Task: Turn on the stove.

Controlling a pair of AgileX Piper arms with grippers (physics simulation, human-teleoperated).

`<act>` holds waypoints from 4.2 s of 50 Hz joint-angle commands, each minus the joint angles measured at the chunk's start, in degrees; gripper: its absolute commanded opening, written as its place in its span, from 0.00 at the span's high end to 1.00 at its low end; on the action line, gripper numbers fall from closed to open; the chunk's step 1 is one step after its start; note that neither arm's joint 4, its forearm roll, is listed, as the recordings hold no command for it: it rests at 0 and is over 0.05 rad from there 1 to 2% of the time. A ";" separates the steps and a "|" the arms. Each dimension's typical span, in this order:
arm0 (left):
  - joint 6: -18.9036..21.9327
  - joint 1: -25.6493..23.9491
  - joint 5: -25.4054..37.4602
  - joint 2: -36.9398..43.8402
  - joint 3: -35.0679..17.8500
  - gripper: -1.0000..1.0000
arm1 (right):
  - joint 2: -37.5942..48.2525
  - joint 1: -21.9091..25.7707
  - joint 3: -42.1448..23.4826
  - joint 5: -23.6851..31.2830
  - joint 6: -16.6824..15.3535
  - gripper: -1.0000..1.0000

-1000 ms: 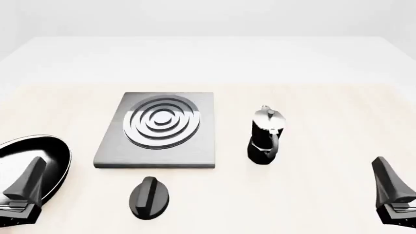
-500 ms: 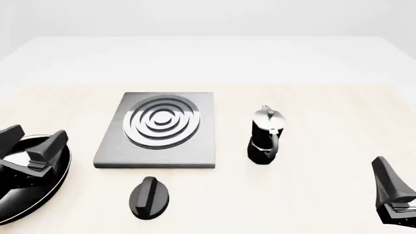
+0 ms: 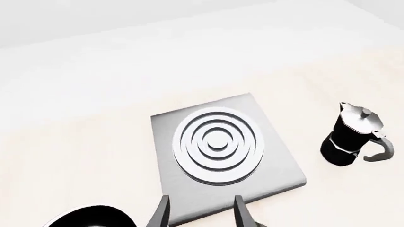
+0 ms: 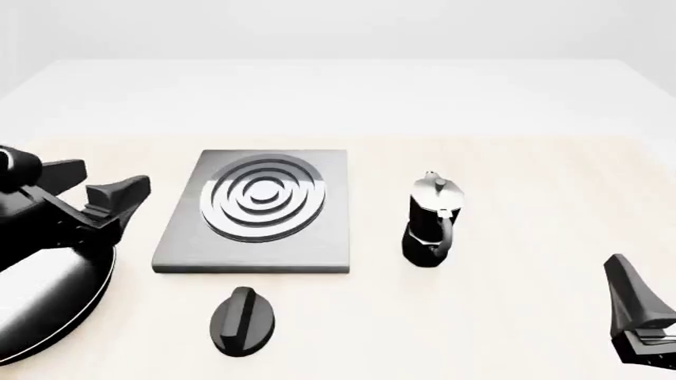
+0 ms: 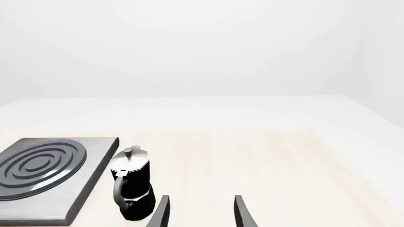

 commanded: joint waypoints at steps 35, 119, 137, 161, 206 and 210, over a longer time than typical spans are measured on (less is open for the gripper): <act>-9.13 -8.53 0.64 18.01 -5.82 0.00 | 0.67 -0.01 0.01 -0.64 0.00 0.00; -21.19 -11.31 -20.25 29.59 9.17 0.00 | 0.63 -0.02 0.00 -0.61 0.00 0.00; -22.61 -11.03 -24.24 31.75 11.68 0.00 | 0.66 0.00 0.01 -0.63 0.02 0.00; -24.53 -12.01 -30.54 37.47 13.49 0.00 | 0.64 -0.01 0.00 -0.62 0.00 0.00; -26.69 -12.67 -37.16 43.88 15.39 0.00 | 0.66 0.00 0.01 -0.63 0.00 0.00; -26.76 -12.69 -37.78 44.58 15.55 0.00 | 0.66 0.00 0.01 -0.63 0.01 0.00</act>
